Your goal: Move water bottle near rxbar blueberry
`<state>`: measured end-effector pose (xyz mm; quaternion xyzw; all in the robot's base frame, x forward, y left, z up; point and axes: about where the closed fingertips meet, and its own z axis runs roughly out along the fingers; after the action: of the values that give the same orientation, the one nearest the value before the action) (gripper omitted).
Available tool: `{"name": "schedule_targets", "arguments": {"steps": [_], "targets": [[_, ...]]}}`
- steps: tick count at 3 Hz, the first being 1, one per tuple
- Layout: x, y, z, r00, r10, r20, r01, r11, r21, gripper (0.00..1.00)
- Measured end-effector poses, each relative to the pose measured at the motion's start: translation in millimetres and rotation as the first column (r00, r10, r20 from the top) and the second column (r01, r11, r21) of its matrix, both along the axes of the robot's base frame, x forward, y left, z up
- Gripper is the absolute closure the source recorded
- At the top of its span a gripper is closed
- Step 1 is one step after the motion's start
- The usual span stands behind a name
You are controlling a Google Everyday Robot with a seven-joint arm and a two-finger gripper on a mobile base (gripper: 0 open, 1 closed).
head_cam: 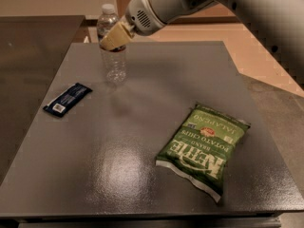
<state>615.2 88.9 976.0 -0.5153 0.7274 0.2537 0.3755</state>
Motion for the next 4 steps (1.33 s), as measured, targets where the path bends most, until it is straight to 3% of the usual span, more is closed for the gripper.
{"name": "schedule_targets", "arguments": {"steps": [2,3,4], "targets": [[-25.6,35.4,-18.5,0.9993,0.024,0.029,-0.024,0.999,-0.026,1.00],[-31.2,39.5,-25.0,0.9993,0.025,0.027,-0.025,0.999,-0.029,1.00],[-34.2,43.4,-29.7,0.9995,0.023,0.020,-0.022,0.999,-0.024,0.82]]}}
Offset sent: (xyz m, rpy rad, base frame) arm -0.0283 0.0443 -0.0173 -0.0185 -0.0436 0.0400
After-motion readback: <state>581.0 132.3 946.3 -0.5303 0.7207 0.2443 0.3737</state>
